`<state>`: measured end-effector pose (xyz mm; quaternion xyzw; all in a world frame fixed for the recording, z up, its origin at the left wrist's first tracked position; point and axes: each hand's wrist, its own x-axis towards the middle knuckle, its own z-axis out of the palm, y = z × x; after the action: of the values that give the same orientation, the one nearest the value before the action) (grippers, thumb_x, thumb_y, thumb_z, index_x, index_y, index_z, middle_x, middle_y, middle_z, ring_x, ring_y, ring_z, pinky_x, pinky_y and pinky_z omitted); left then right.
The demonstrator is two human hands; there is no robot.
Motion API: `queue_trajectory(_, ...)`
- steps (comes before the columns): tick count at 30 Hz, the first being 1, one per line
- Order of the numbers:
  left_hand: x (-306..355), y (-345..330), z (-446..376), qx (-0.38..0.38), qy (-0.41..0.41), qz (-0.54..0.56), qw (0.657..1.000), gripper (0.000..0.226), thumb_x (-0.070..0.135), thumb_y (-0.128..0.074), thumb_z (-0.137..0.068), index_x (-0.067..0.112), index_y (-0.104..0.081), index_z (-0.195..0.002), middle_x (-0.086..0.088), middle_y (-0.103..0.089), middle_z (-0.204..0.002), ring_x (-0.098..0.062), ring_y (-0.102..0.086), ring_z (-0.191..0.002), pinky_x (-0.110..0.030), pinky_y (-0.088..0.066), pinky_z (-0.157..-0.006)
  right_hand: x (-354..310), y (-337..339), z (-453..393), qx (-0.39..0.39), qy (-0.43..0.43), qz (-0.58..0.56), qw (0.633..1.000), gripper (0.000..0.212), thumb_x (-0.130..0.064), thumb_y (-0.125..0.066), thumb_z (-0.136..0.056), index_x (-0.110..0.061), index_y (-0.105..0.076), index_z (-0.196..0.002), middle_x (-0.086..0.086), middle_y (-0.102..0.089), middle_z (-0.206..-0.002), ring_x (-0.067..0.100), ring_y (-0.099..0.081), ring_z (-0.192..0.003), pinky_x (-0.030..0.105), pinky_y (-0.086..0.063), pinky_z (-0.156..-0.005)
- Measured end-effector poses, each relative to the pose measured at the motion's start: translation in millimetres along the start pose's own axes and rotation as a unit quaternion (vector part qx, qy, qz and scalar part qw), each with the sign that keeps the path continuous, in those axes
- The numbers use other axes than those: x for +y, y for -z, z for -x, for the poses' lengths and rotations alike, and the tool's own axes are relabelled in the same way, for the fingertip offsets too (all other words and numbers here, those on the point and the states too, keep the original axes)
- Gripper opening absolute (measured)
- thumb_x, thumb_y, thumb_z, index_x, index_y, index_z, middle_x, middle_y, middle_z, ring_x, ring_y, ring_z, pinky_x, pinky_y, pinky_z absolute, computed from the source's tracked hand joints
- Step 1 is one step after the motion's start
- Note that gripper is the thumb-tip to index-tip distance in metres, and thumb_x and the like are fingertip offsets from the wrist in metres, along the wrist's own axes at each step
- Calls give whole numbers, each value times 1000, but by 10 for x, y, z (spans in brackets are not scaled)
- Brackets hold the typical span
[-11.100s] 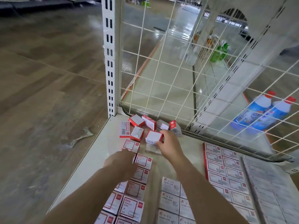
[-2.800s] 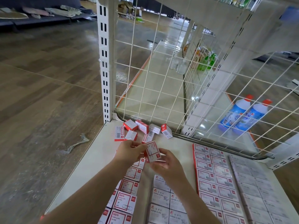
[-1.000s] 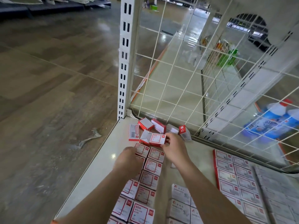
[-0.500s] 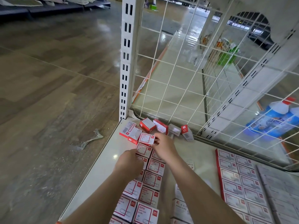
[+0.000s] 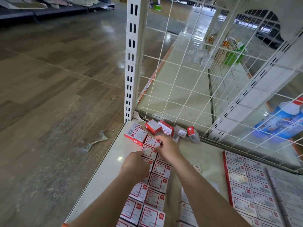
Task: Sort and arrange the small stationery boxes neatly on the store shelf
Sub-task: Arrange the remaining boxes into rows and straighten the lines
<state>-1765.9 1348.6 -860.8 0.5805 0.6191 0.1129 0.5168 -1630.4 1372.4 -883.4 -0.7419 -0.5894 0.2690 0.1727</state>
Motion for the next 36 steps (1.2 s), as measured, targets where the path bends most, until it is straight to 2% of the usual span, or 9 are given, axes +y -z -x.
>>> queue_trajectory(3, -1, -3, 8, 0, 4, -6, 1000, 30, 13, -43, -94, 17, -57, -120, 12, -53, -83, -10, -57, -80, -18, -51, -60, -24, 11, -12, 4, 2, 4, 1000, 29, -10, -52, -91, -17, -58, -119, 1, -57, -122, 16, -55, -108, 22, -41, -79)
queue_trajectory(7, 17, 6, 19, -1, 9, -14, 1000, 34, 15, -43, -95, 17, -52, -128, 9, -51, -95, -12, -56, -84, -14, -48, -52, -23, 11, -18, -1, 7, 14, 1000, 32, -10, -52, -90, -17, -58, -121, 3, -53, -127, 18, -52, -112, 20, -37, -81)
queue_trajectory(13, 12, 13, 21, 7, 3, -30, 1000, 38, 15, -46, -94, 19, -50, -131, 5, -55, -115, -12, -56, -88, -14, -48, -50, -2, 57, 40, -17, 21, 15, 1000, 27, -15, -45, -94, -17, -59, -117, 0, -58, -118, 18, -54, -107, 24, -39, -79)
queue_trajectory(15, 20, 9, 27, 17, -11, -46, 999, 42, 15, -48, -93, 21, -47, -135, 5, -52, -126, -13, -57, -98, -14, -49, -53, 58, 71, 75, 11, 15, 7, 1000, 23, -25, -42, -97, -19, -61, -108, -3, -60, -108, 18, -56, -100, 24, -39, -72)
queue_trajectory(17, 35, -4, 43, 23, -37, -96, 994, 47, 15, -48, -94, 24, -41, -139, 6, -41, -142, -15, -50, -119, -16, -51, -64, 106, 97, 124, 34, -6, 14, 999, 24, -26, -43, -97, -17, -65, -100, -3, -64, -99, 18, -59, -91, 25, -43, -69)
queue_trajectory(19, 40, -34, 54, 18, -70, -155, 985, 50, 16, -47, -94, 27, -37, -141, 8, -33, -149, -14, -39, -132, -21, -49, -86, 174, 110, 168, 41, -18, 35, 998, 21, -18, -48, -94, -15, -68, -102, -1, -67, -101, 15, -61, -90, 28, -50, -77)
queue_trajectory(21, 33, -68, 53, 3, -83, -190, 978, 49, 18, -47, -95, 29, -37, -142, 10, -29, -151, -13, -35, -135, -25, -45, -96, 238, 112, 208, 27, -27, 48, 998, 20, -17, -52, -91, -15, -68, -104, 1, -67, -104, 14, -61, -92, 28, -51, -81)
queue_trajectory(25, 25, -99, 48, -9, -84, -220, 972, 50, 21, -48, -94, 30, -36, -142, 10, -28, -151, -14, -31, -137, -30, -45, -99, 309, 85, 257, 16, -29, 28, 999, 29, -16, -59, -88, -18, -62, -117, -1, -61, -118, 14, -57, -105, 23, -46, -87)
queue_trajectory(36, -1, -83, 39, -31, -88, -221, 971, 53, 19, -49, -94, 30, -34, -144, 10, -25, -152, -15, -34, -136, -28, -50, -92, 300, 106, 316, 10, 14, 22, 1000, 34, -10, -58, -87, -16, -61, -121, 2, -59, -117, 14, -55, -106, 22, -45, -89)
